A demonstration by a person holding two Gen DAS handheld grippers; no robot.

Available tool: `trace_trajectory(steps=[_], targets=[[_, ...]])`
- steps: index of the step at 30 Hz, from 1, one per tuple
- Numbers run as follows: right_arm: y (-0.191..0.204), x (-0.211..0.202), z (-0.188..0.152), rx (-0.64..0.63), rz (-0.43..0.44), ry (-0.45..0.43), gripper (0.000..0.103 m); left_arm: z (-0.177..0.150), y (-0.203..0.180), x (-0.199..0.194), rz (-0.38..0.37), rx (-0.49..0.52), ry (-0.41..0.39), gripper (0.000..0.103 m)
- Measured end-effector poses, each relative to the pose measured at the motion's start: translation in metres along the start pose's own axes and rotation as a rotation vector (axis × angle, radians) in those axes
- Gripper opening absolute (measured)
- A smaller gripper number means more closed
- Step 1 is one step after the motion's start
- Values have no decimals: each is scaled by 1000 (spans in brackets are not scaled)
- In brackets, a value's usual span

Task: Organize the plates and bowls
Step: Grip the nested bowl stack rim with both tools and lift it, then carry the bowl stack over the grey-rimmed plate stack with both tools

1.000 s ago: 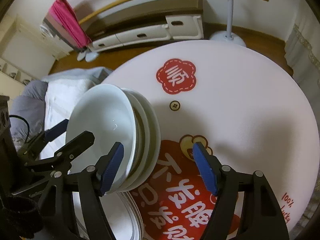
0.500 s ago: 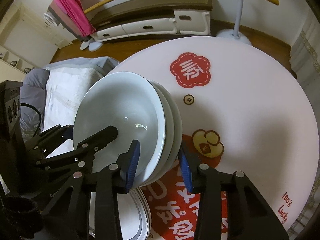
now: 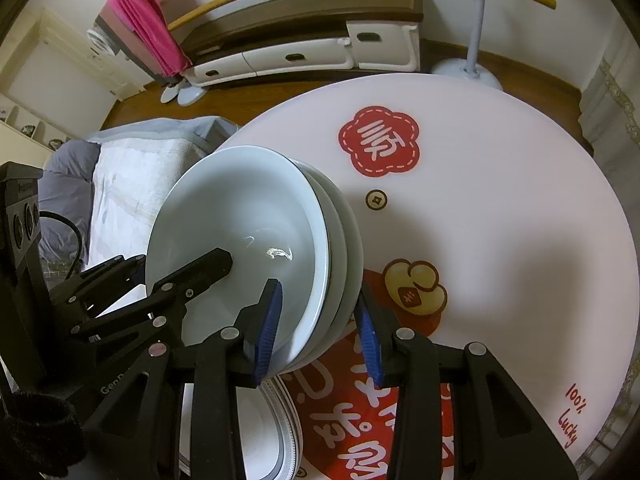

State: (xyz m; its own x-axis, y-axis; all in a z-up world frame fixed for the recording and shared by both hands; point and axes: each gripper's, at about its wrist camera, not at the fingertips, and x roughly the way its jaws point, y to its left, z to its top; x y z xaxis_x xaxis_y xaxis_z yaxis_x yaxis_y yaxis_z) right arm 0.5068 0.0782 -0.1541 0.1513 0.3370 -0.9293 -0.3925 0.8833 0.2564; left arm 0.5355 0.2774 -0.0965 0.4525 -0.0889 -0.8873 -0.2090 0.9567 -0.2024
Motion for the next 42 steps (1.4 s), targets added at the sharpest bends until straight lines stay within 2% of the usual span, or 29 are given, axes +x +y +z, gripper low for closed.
trace_trajectory(steps=[14,27,42], targets=[[-1,-12,-5,-11,-25,-34,27,-1,-7,-8,3,8,-2,29],[-3,-22,-8,-9,-20,-52,26,-5,-11,-28,2,13,-25,28],[7,-56,-24,-18,-11,-101,26,-32,-19,-71,-2,23,-70,28]])
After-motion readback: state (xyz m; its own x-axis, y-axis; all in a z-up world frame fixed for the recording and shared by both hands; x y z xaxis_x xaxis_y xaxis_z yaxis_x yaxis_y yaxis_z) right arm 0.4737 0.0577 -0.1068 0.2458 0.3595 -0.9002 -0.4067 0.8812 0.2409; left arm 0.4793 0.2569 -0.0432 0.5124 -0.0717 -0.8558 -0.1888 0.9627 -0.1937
